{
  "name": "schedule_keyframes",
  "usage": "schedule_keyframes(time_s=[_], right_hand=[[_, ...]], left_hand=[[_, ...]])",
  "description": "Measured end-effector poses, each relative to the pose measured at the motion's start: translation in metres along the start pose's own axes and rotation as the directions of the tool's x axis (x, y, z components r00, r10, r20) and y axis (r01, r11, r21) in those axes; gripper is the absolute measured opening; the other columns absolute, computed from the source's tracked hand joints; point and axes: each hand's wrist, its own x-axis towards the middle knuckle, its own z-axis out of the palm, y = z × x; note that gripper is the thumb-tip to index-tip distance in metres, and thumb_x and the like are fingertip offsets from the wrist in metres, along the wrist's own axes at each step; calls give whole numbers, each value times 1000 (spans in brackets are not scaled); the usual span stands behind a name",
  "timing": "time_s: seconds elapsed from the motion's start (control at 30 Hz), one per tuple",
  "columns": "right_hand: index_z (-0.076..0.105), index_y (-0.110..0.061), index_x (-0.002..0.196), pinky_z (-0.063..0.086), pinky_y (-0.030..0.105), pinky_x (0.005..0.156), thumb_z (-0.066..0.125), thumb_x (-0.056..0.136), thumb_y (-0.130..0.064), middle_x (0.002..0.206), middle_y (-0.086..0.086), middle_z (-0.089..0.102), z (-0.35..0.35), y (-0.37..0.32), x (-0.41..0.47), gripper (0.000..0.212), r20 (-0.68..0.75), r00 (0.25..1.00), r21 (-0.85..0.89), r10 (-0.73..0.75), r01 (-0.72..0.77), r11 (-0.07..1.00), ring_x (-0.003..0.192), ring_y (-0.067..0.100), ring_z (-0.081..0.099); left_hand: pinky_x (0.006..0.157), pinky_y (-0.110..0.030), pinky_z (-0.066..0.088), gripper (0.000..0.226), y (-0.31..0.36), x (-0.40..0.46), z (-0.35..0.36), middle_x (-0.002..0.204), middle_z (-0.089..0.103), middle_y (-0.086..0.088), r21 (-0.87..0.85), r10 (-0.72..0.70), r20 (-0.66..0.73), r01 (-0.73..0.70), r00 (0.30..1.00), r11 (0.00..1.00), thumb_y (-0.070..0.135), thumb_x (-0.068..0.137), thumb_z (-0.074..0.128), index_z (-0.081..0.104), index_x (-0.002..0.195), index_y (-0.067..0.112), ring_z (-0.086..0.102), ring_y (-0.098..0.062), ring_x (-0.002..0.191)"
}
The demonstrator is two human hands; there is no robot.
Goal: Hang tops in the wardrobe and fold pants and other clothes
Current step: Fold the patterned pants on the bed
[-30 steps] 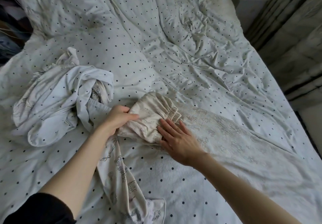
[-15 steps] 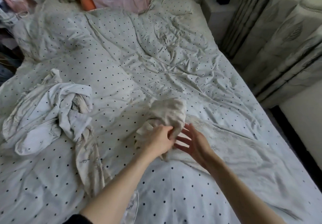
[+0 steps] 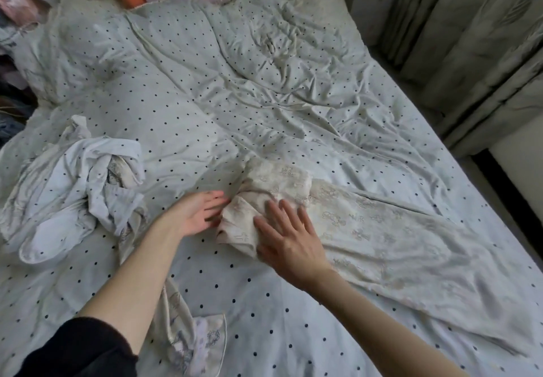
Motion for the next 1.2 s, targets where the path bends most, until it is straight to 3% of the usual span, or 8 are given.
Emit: schedule_keyframes(time_s=[0.17,0.4,0.53,0.77,0.9,1.0,1.1,1.2], right_hand=[[14,-33,149,-1,46,116,39,92,-56,158,4,5,20,34,-6,66,269,958,-105,96,-69,992,145,31,1],[14,-31,149,0,43,117,41,93,-52,159,4,4,16,34,-1,66,271,960,-24,74,-70,997,145,30,-1],[29,-25,147,7,32,117,45,97,-38,158,2,15,-1,36,-5,54,150,984,313,98,-142,939,146,20,9],[62,-19,118,49,27,92,46,98,-29,121,0,64,-56,78,-44,27,250,730,896,636,-424,134,110,12,60],[62,-22,114,52,37,88,42,97,-45,116,2,66,-76,105,-61,35,408,711,910,573,-365,-196,103,16,64],[58,-22,124,46,40,98,47,94,-47,121,2,64,-76,111,-64,41,417,739,907,529,-373,-194,113,18,60],[56,-14,122,49,45,97,54,94,-18,120,12,63,-70,117,-65,28,413,681,896,605,-423,-135,109,24,62],[53,-13,128,46,43,99,48,92,-6,124,12,60,-57,124,-64,37,336,618,827,711,-554,91,108,22,59]], left_hand=[[65,-31,50,30,-2,6,6,112,65,-8,168,-78,57,67,995,983,18,90,60,58,118,7,61,-19,88],[83,-35,51,17,6,3,28,96,72,-9,391,80,20,-81,997,917,3,77,72,69,91,10,66,-21,90],[68,-28,51,23,19,-20,38,86,73,-3,350,200,-7,-185,980,918,1,73,73,69,91,15,68,-16,81],[67,-21,49,39,32,-63,127,89,64,3,499,383,143,-401,913,769,5,72,77,58,103,19,63,-9,80],[66,-21,52,40,-1,-67,187,89,62,2,579,268,308,-403,913,709,11,79,73,55,114,17,61,-9,76],[64,-23,54,29,-18,-54,196,91,64,-2,506,304,254,-394,918,767,12,87,65,59,115,7,63,-13,75],[80,-32,49,26,-18,-31,176,101,64,-9,514,408,3,-351,913,783,10,90,59,62,114,4,61,-25,92],[81,-33,46,26,-22,-17,152,107,60,-10,442,206,-98,-143,974,885,13,93,54,59,118,6,57,-23,96]])
